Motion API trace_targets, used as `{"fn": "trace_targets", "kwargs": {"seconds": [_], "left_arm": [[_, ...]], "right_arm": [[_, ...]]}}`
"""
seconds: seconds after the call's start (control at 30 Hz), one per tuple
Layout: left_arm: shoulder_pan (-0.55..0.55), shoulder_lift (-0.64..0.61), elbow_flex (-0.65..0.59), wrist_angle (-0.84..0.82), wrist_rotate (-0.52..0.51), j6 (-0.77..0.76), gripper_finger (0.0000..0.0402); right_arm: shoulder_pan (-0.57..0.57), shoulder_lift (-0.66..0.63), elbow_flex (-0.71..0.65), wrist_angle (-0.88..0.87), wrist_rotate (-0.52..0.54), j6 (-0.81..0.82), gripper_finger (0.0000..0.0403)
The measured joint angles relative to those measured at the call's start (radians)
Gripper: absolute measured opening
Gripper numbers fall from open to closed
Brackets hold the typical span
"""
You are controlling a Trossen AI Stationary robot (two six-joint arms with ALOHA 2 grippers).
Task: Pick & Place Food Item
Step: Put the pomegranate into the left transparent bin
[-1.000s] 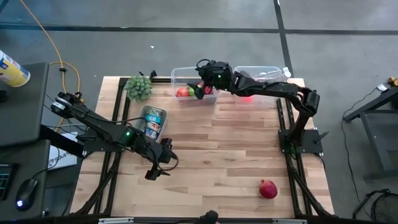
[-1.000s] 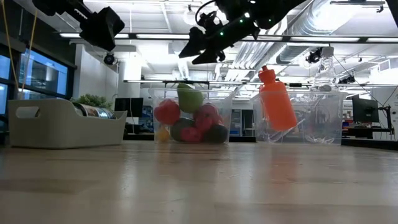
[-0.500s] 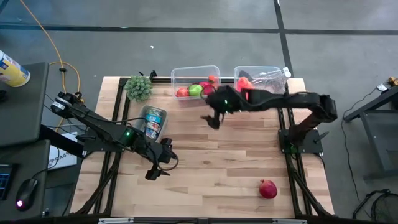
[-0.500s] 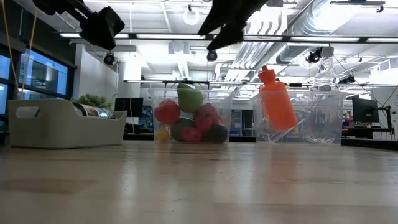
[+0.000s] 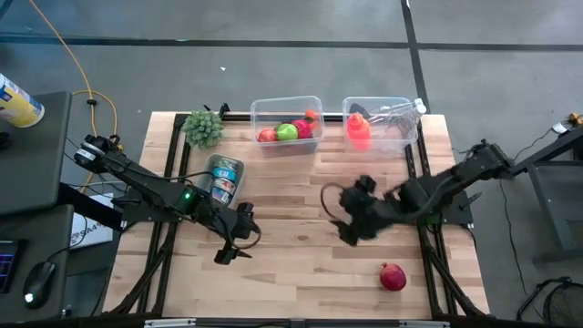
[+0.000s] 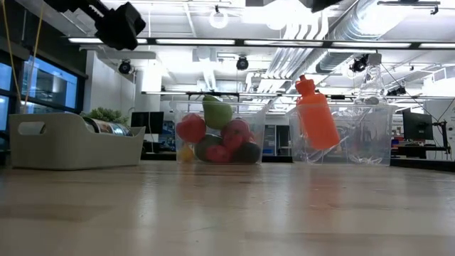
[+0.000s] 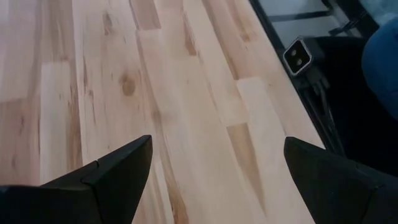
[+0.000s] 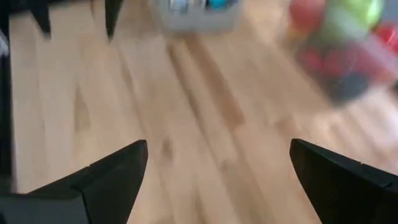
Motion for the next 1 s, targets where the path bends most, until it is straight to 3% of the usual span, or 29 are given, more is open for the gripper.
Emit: {"fn": "trace_targets", "kwargs": {"seconds": [0.2, 0.6, 0.73, 1.0], "left_arm": [[0.01, 0.0, 0.0, 0.067, -0.006, 0.017, 0.0353], [0.06, 0.054, 0.0, 0.23, -0.009, -0.01, 0.0353], [0.073, 0.1, 0.0, 0.268, -0.009, -0.025, 0.0353], [0.087, 0.189, -0.001, 0.346, -0.009, -0.052, 0.0353]], "right_arm": [[0.233, 0.009, -0.008, -0.175, -0.014, 0.373, 0.0382], [0.669, 0.01, -0.17, -0.16, 0.034, 1.073, 0.0382], [0.732, 0.031, -0.202, -0.16, -0.029, 1.217, 0.0382], [0.733, 0.138, -0.202, -0.145, -0.208, 1.272, 0.0382]]}}
